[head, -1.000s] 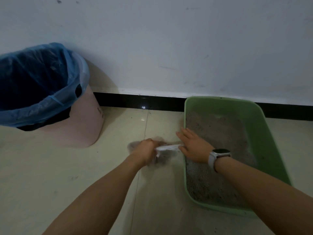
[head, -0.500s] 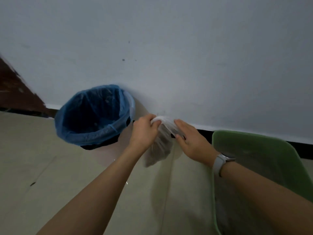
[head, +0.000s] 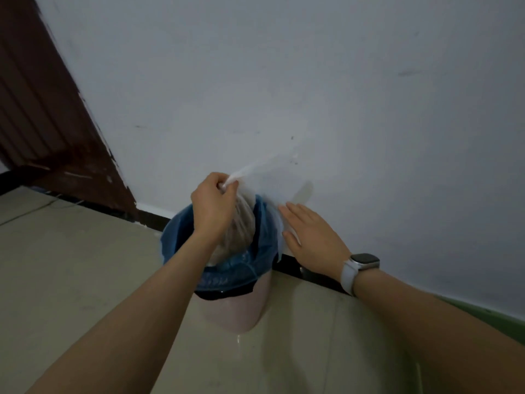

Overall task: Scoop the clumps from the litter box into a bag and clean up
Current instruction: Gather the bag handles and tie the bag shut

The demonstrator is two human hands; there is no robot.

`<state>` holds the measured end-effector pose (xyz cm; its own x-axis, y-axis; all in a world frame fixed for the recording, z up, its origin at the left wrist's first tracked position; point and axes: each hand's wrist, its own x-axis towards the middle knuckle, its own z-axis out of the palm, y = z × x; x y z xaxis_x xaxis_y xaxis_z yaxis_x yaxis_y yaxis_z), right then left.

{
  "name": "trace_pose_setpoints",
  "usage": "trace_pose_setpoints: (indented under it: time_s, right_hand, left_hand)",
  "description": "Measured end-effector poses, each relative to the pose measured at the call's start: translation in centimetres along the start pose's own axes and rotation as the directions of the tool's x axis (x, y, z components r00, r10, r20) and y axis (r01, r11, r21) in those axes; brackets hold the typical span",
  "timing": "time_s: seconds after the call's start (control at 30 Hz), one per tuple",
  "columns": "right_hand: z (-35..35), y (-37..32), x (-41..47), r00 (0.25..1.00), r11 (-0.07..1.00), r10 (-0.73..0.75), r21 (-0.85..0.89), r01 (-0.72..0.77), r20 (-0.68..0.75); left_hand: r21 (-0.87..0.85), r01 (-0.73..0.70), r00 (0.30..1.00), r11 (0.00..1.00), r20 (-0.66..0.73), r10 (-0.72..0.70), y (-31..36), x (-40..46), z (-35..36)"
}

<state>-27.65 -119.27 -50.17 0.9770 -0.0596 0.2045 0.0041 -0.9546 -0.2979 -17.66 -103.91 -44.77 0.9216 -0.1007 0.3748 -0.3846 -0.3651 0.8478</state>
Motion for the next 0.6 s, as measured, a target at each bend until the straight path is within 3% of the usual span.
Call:
trace_pose_setpoints:
  time_s: [0.1,0.27,0.37,0.43,0.5,0.6]
  right_hand:
    - [1.0,0.0,1.7,0.997,0.997,0.037,-0.066,-0.033,0.063]
    - [4.4,-0.9,2.5,0.973,0.993,0.025,-0.116,0.002,0.229]
    - [7.1,-0.9,2.1,0.953,0.998,0.045,-0.058,-0.029,0.3]
    - [8.1,-0.8,1.9,0.965,0.999,0.046,-0.028,-0.04,0.26]
    - [8.4,-0.8,1.8,0.971,0.999,0.046,-0.03,-0.04,0.236]
    - [8.1,-0.8,1.7,0.964,0.998,0.054,-0.055,-0.042,0.259]
  left_hand:
    - [0.098,0.099,0.991,0.99,0.077,-0.106,-4.6,0.4,0.8]
    - [0.389,0.134,0.924,0.912,0.284,-0.257,-10.5,-0.5,2.6]
    - [0.483,0.017,0.87,0.876,0.425,-0.25,-11.5,-1.0,3.1]
    - [0.531,-0.102,0.854,0.841,0.481,-0.199,-11.7,-1.4,3.0]
    - [0.601,-0.207,0.862,0.772,0.486,-0.147,-11.9,-2.1,2.9]
    - [0.679,-0.225,0.882,0.699,0.447,-0.15,-11.6,-3.3,2.3]
